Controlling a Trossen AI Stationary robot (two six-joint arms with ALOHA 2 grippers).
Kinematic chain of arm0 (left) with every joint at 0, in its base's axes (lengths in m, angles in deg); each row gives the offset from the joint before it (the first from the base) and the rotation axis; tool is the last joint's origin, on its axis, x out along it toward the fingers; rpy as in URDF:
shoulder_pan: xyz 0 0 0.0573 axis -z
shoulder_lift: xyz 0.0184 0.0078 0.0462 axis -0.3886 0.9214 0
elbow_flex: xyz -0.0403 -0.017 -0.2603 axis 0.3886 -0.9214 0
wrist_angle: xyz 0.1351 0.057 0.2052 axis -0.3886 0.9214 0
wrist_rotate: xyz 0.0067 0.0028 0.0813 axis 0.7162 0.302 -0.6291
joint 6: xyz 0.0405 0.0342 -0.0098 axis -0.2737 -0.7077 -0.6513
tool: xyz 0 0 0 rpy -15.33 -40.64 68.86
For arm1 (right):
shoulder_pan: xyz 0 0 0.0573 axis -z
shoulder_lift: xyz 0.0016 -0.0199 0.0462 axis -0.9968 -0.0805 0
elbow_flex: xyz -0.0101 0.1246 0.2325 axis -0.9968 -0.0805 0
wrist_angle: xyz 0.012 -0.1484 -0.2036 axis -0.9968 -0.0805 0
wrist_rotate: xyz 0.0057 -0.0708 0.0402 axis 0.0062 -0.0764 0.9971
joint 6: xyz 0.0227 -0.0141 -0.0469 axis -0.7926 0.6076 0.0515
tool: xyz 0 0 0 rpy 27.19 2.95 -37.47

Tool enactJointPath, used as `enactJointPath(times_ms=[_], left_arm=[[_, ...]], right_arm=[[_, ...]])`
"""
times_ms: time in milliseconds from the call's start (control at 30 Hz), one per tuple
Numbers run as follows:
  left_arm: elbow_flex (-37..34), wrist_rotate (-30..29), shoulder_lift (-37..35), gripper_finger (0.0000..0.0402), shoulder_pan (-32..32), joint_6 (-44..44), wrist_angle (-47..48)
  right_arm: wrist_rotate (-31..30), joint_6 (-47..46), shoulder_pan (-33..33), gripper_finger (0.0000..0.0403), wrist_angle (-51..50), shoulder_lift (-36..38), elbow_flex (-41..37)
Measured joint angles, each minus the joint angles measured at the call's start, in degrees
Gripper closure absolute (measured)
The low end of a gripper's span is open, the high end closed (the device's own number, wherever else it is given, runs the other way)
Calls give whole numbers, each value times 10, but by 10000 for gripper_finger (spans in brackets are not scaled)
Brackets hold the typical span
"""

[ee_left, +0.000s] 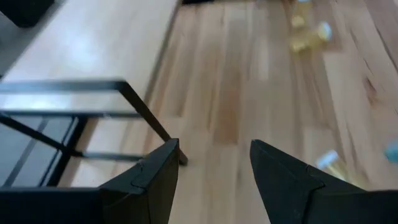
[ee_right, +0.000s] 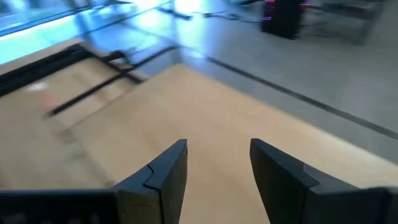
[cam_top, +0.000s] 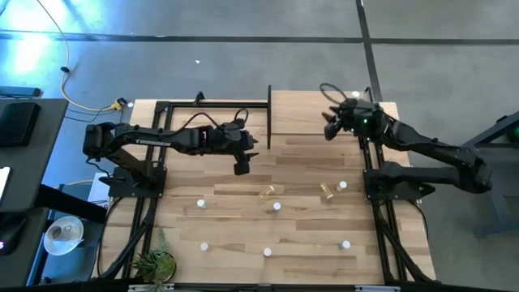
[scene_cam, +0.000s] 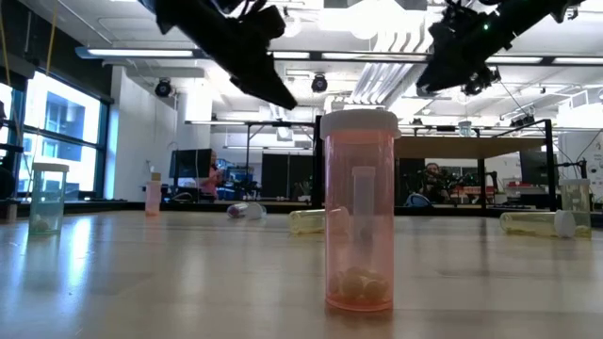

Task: Pick and place medicine bottles onto shelf by color
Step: Put the bottom blue medicine bottle on the shelf

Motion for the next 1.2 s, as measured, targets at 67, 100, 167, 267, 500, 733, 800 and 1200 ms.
enactJointPath(times_ms=[67, 100, 167, 267, 500, 733, 800, 1200], left_arm=[[0, 0, -7, 215, 9, 9, 31], [0, 0, -11, 215, 16, 13, 46], [0, 0, -20, 215, 30, 23, 74], [0, 0, -34, 215, 55, 41, 116], [0, -2, -63, 215, 126, 108, 165], [0, -8, -83, 215, 192, 189, 238], [0, -9, -84, 215, 211, 213, 255], [0, -83, -84, 215, 347, 310, 274]], right_arm=[[4, -8, -29, 235, 0, -2, 0], [4, -12, -42, 235, 2, -3, 0], [5, -15, -67, 235, 2, -6, 0], [5, -16, -102, 235, 2, -16, 0], [3, -40, -159, 235, 7, -44, 0], [3, -45, -212, 235, 41, -50, 0], [3, -45, -229, 235, 49, -50, 0], [3, -48, -333, 235, 55, -106, 0]])
